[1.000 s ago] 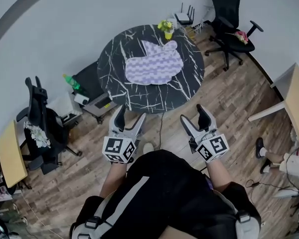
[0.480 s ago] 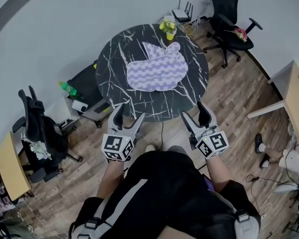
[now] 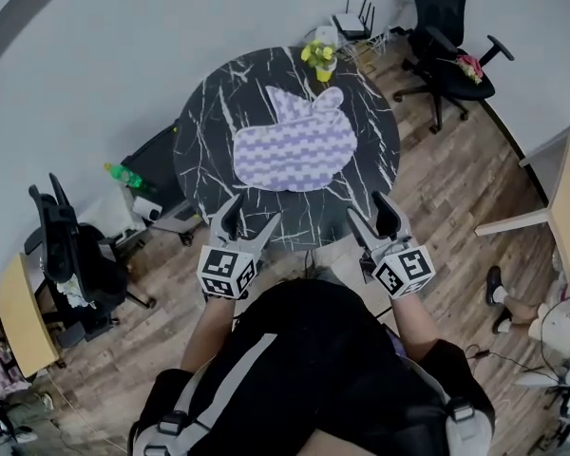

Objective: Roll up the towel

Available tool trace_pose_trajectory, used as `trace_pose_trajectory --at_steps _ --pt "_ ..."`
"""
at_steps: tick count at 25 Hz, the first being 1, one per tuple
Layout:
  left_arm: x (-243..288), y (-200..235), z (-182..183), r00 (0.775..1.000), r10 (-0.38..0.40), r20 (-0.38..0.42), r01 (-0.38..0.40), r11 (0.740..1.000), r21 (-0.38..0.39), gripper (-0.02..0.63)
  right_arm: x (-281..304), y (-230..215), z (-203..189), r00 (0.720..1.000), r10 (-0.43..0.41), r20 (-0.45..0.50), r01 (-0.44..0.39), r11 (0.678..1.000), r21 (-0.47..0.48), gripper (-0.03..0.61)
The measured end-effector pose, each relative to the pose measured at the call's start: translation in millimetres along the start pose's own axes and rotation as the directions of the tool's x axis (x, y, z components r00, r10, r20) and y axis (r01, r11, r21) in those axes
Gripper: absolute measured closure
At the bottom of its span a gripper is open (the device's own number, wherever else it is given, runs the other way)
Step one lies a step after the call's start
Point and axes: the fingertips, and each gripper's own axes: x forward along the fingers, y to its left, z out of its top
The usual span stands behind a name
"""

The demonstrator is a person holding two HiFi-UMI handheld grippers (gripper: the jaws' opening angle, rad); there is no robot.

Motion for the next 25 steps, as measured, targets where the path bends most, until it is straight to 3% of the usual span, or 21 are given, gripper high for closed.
trace_pose_trajectory --at_steps 6,13,20,25 --pt "53 15 -2 0.997 0.051 -0.055 -0.051 0.999 -0.002 0.253 37 -58 9 0.999 0.044 -0.006 -0.044 0.999 -0.002 0.301" --pt "117 17 -30 0.982 0.061 -0.180 -0.059 0.998 0.018 0.259 73 -112 -9 0.994 0.081 -0.073 -0.077 0.995 0.059 0.307" --pt "156 21 -64 0.949 0.101 -0.297 -0.102 0.995 0.011 0.273 91 -138 -43 0.972 0.146 -0.183 -0.129 0.987 0.099 0.307" --pt "162 30 -100 0.910 0.120 -0.396 -0.117 0.993 0.031 0.281 98 -150 -78 0.952 0.154 -0.264 -0.125 0.984 0.124 0.307"
